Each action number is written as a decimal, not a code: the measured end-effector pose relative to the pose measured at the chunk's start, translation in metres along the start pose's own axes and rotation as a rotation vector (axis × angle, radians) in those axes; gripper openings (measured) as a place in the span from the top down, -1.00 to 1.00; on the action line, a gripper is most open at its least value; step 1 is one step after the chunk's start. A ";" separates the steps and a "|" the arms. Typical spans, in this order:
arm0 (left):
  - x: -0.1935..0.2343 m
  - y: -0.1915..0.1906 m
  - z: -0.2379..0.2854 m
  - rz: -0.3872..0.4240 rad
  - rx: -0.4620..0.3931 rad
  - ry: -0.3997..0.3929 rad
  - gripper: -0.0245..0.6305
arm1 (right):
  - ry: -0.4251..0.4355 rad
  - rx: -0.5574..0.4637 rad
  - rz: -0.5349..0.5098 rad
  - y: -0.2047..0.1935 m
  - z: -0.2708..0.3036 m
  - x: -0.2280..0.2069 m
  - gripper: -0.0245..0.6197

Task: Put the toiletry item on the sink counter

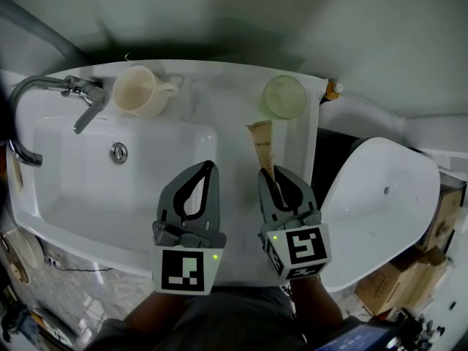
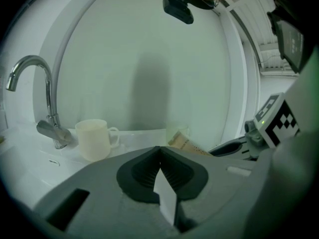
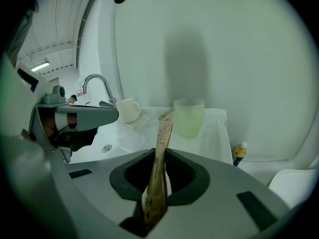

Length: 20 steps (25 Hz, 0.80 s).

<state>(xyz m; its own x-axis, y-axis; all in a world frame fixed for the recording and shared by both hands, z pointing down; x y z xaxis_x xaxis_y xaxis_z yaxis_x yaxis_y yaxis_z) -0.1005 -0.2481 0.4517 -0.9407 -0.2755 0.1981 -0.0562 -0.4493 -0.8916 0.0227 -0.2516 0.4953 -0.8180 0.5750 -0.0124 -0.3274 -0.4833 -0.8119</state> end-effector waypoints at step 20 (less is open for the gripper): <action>0.010 -0.006 0.018 -0.025 0.021 0.003 0.89 | 0.018 0.043 0.013 -0.008 0.021 -0.002 0.66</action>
<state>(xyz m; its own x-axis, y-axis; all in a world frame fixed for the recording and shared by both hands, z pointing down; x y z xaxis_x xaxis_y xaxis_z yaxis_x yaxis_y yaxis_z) -0.1034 -0.2632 0.4661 -0.9401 -0.2610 0.2192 -0.0731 -0.4736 -0.8777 0.0169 -0.2627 0.5136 -0.8138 0.5801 -0.0337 -0.3371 -0.5187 -0.7857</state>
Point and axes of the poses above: the fingertips, and each gripper's own axes: z forward along the fingers, x to its left, y out of its top, the point moved 3 cm from there along -z, backward along the fingers, and after that the axes turned 7 degrees about -z, right-handed, at the moved point
